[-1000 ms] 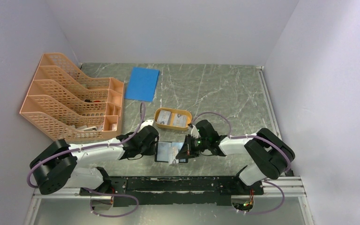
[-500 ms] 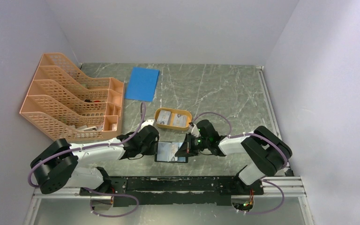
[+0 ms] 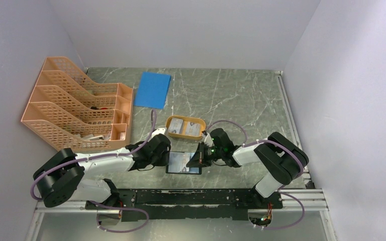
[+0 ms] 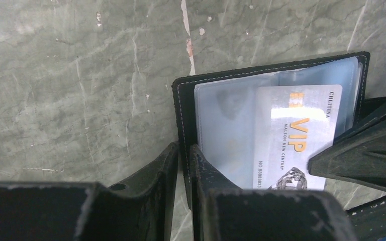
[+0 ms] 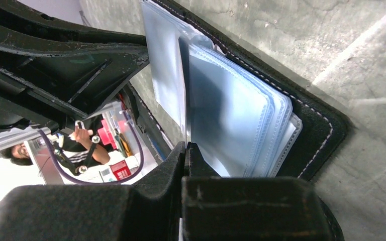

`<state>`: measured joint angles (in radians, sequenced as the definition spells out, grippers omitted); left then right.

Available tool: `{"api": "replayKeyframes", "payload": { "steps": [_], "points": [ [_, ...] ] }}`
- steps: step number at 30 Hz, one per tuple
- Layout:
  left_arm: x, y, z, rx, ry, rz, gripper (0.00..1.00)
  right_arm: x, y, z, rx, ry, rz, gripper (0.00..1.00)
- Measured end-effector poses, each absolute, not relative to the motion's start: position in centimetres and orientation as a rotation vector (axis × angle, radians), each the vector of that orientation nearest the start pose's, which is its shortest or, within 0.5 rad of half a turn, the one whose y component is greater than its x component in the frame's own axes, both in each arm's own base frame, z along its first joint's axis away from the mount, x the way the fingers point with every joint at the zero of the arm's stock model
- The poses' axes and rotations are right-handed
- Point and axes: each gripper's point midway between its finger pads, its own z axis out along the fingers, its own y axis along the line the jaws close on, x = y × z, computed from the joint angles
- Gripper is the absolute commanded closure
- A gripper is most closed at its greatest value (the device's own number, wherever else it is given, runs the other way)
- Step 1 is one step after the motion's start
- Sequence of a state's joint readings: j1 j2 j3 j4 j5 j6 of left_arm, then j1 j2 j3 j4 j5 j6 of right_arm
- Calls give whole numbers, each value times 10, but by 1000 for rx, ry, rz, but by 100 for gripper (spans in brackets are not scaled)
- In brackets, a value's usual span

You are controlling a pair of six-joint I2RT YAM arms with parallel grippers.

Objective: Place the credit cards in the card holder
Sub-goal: Insert the credit card into the card holder.

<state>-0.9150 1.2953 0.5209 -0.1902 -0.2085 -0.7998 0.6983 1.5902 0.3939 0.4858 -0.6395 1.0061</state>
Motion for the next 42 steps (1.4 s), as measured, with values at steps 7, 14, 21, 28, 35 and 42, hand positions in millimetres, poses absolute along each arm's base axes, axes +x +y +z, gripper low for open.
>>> {"api": "replayKeyframes", "payload": {
  "steps": [7,14,21,28,35,42],
  "points": [
    [179,-223,15,65,2557,-440,81,145,303,26,-16,2667,1493,100],
    [179,-224,15,66,2556,-449,82,144,311,25,-33,2667,1497,100],
    [179,-225,15,66,2553,-458,82,144,317,25,-15,2660,1481,100],
    [179,-225,15,57,2545,-476,83,144,326,25,-22,2650,1488,90],
    [178,-226,15,46,2537,-497,83,144,324,31,-37,2633,1458,56],
    [176,-225,15,35,2539,-510,83,147,321,44,-58,2591,1431,53]
  ]
}}
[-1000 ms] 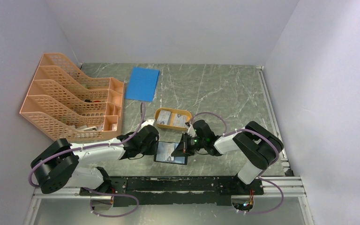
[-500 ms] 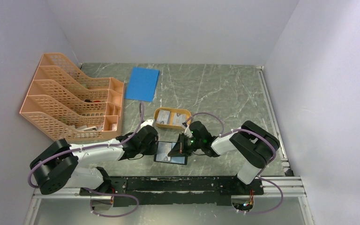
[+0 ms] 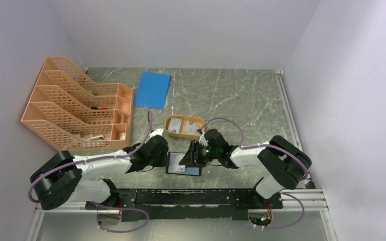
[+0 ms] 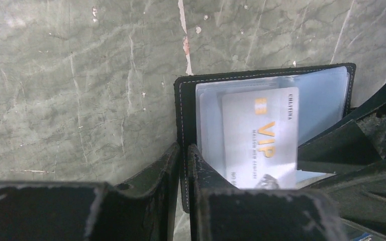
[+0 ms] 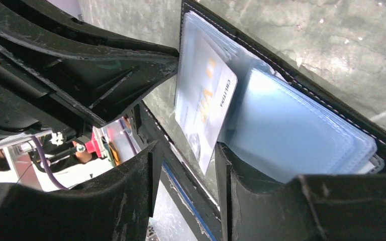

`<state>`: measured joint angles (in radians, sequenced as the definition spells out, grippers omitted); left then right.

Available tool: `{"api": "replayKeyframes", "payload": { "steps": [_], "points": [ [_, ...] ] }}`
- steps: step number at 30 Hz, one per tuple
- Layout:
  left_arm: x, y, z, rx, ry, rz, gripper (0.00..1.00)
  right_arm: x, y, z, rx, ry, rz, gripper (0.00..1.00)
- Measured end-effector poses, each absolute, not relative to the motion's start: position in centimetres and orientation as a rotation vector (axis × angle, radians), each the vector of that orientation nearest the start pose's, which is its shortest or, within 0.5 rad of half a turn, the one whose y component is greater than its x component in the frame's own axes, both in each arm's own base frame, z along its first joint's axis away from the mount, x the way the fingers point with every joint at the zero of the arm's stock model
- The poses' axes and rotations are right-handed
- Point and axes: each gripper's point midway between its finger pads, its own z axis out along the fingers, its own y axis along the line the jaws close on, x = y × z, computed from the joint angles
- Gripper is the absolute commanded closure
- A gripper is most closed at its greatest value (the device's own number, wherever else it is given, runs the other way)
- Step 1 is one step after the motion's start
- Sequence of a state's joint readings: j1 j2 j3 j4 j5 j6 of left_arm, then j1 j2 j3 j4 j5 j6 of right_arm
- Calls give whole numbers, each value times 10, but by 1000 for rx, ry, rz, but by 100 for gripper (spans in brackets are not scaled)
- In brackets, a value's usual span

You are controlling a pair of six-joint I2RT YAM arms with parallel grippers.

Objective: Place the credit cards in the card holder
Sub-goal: Insert the credit card into the card holder.

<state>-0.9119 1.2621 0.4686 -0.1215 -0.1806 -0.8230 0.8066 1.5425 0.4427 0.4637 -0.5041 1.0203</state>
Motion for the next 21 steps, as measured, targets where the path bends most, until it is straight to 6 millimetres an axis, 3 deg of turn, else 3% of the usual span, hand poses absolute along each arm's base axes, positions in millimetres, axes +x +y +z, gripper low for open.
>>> {"api": "replayKeyframes", "payload": {
  "steps": [7,21],
  "points": [
    [175,-226,16,30,2535,-524,84,144,319,35,-58,2633,1403,53],
    [172,-229,16,31,2535,-568,84,143,346,35,-137,2647,1422,54]
  ]
}}
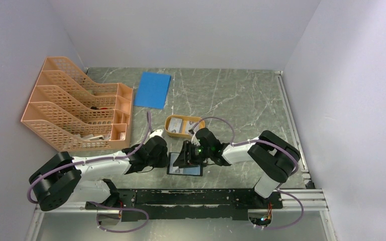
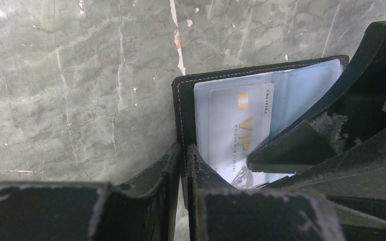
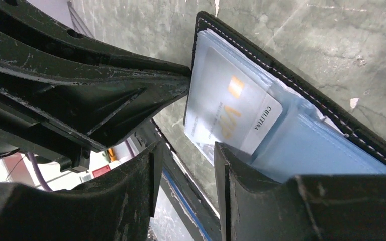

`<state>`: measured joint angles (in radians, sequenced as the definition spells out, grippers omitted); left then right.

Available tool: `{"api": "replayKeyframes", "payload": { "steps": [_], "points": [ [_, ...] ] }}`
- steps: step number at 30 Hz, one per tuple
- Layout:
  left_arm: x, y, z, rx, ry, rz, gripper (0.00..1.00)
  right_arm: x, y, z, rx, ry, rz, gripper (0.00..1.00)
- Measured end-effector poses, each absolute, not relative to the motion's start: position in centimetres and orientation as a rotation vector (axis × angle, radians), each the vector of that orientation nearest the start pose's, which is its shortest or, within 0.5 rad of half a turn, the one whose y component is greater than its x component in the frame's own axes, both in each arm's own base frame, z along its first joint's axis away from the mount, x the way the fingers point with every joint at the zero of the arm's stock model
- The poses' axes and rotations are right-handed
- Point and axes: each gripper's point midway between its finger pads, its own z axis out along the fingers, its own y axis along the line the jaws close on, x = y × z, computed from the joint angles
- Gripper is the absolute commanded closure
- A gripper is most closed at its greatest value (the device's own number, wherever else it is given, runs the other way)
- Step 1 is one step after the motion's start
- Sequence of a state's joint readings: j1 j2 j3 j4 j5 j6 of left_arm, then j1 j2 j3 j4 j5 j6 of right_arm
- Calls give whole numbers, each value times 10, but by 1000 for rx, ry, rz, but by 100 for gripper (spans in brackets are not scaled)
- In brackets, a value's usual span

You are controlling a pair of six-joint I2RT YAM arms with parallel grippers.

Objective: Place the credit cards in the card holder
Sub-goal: Insert the credit card into the card holder.

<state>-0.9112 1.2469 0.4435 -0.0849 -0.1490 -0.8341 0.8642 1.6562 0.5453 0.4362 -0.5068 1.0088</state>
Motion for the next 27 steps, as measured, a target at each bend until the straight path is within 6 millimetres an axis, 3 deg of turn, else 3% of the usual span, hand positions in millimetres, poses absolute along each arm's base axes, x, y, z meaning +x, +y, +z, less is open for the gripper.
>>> {"api": "replayKeyframes", "payload": {
  "steps": [10,16,23,27],
  "points": [
    [169,-217,21,20,2536,-524,84,157,333,45,-145,2617,1244,56],
    [173,-211,31,11,2501,-502,85,160,325,33,-130,2656,1148,71],
    [170,-207,21,18,2535,-459,85,162,314,21,-112,2698,1037,90],
    [170,-207,17,20,2546,-446,86,166,311,19,-107,2702,990,92]
  ]
}}
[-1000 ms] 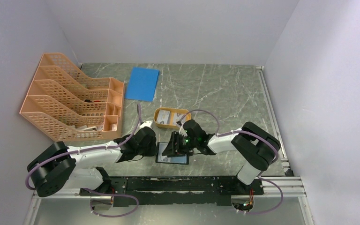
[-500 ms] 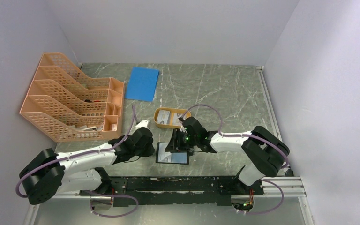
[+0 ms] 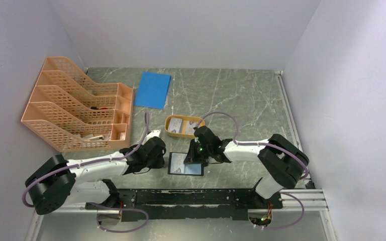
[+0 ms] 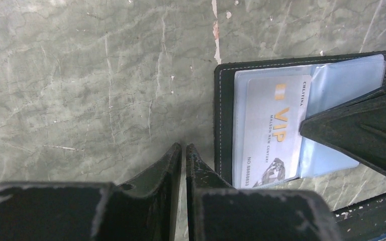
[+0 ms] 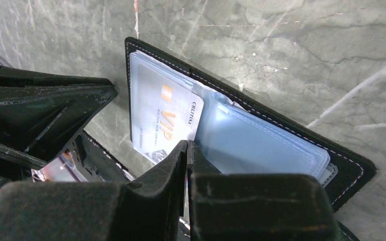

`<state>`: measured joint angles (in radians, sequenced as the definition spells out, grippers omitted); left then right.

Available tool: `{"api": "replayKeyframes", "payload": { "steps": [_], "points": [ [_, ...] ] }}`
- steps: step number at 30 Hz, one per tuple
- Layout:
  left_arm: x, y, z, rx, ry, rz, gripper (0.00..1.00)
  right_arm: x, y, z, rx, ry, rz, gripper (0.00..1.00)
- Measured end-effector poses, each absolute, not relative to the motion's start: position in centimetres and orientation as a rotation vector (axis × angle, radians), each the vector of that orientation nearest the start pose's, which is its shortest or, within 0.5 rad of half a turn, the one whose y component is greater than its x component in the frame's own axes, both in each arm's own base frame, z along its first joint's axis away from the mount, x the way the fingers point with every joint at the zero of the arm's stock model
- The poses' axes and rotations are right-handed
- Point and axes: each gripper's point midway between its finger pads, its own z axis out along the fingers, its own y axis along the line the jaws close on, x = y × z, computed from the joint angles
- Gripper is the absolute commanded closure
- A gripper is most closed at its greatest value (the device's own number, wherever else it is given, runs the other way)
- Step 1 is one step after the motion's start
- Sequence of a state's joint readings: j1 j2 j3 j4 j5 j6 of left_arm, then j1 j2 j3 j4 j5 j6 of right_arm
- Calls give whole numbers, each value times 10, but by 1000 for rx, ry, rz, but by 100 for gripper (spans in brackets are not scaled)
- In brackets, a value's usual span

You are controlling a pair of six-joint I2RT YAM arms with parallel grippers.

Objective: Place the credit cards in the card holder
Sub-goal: Insert the credit card into the card holder.

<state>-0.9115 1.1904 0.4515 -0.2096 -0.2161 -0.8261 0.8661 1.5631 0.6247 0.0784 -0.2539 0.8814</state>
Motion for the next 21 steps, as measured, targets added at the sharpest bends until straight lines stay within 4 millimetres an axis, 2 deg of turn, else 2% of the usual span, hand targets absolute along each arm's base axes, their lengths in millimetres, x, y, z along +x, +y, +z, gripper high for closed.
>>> {"api": "replayKeyframes", "payload": {
  "steps": [7,21],
  "points": [
    [172,-211,15,20,2541,-459,87,168,309,19,-93,2708,965,72],
    [175,-225,14,30,2532,-524,87,167,324,22,-73,2705,1074,69]
  ]
}}
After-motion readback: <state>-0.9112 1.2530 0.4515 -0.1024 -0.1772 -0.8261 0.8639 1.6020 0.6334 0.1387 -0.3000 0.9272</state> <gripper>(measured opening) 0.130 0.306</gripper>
